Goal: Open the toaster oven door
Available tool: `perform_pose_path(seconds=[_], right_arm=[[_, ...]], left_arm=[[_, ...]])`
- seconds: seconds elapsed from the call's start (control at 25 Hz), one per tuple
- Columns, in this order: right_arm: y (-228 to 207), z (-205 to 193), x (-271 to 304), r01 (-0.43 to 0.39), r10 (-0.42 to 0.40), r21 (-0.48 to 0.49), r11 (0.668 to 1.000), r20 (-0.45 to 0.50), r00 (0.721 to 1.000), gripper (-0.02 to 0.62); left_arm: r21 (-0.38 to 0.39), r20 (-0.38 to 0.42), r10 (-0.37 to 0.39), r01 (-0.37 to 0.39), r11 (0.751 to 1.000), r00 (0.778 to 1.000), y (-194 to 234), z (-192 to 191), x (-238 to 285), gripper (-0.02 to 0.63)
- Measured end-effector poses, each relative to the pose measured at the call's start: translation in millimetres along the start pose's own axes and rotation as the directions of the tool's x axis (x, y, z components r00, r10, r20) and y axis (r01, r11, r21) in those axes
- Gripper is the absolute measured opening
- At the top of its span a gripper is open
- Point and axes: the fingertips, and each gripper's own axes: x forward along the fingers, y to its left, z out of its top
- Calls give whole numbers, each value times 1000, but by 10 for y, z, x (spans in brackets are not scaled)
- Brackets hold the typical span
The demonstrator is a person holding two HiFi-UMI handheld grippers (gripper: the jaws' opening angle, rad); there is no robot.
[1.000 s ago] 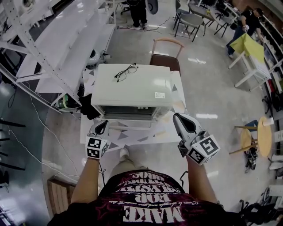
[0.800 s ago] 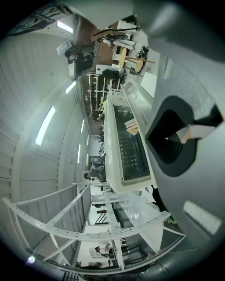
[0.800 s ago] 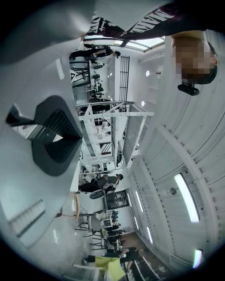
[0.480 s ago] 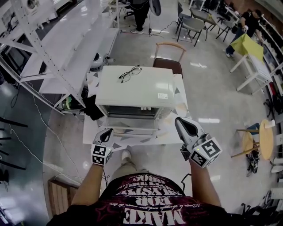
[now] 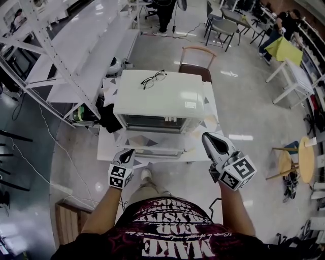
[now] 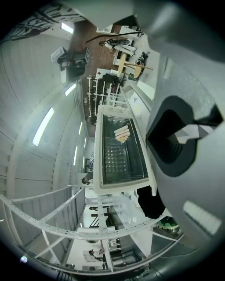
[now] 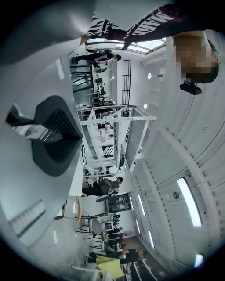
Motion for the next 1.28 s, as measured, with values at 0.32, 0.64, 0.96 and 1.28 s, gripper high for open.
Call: perform_pose_path(seconds=[0.32, 0.64, 0.96, 1.28], right_arm=[[149, -70, 79, -24, 24, 3, 1000, -20, 1000, 26], [197, -127, 140, -23, 23, -1, 1000, -44, 999, 26], [177, -185, 188, -14, 13, -14, 1000, -69, 998, 26], [170, -284, 286, -8, 9, 7, 1000, -86, 996, 26]], left_arm=[[28, -18, -34, 35, 999, 999, -104, -289, -39, 0], [18, -20, -55, 55, 998, 998, -165, -598, -31, 0], [-64, -31, -66, 64, 996, 997, -232, -961, 37, 0], [-58, 5, -74, 74, 996, 997, -236, -1137, 98, 0]])
